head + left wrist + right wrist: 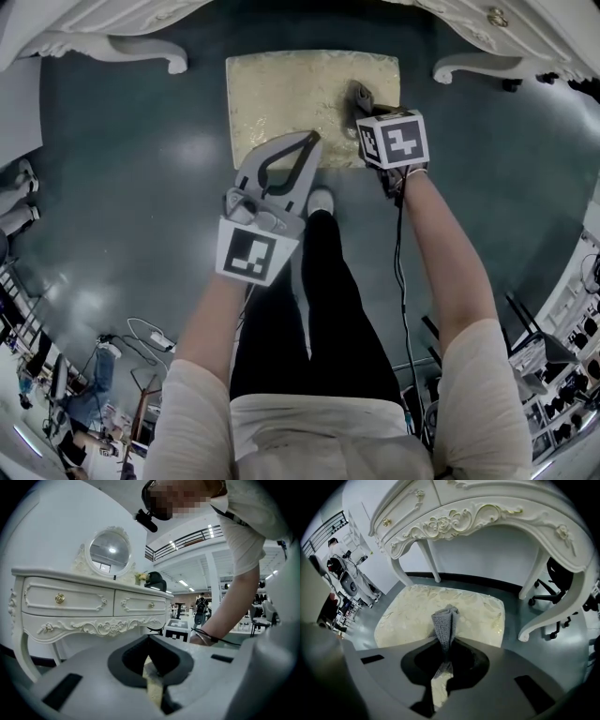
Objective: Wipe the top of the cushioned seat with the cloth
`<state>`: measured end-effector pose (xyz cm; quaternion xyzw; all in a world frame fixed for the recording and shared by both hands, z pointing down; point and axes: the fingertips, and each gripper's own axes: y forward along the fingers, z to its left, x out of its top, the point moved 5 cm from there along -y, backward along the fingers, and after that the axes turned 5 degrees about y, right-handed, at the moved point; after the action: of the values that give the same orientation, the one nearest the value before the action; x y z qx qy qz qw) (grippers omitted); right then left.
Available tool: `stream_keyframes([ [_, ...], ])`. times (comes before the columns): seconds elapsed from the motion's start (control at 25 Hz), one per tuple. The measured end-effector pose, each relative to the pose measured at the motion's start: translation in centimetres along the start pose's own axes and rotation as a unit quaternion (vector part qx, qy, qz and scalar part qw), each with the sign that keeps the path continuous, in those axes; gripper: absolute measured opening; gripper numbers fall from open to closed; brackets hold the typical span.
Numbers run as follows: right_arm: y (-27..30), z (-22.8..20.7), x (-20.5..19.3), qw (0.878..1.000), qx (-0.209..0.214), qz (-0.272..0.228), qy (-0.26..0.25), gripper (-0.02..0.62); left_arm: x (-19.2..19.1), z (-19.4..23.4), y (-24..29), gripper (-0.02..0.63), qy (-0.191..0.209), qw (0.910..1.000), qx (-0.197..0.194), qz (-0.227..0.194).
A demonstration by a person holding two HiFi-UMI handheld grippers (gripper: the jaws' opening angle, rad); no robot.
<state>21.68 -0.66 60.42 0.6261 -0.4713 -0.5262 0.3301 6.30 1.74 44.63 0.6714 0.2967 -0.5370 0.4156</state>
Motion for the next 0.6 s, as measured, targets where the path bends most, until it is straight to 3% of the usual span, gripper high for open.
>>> stream_keyframes([
  [0.6, -3.1, -6.1, -2.6, 0.998, -0.066, 0.019, 0.013, 0.031, 1.9, -3.0, 2.3, 0.003, -0.006, 0.9998, -0.013, -0.011],
])
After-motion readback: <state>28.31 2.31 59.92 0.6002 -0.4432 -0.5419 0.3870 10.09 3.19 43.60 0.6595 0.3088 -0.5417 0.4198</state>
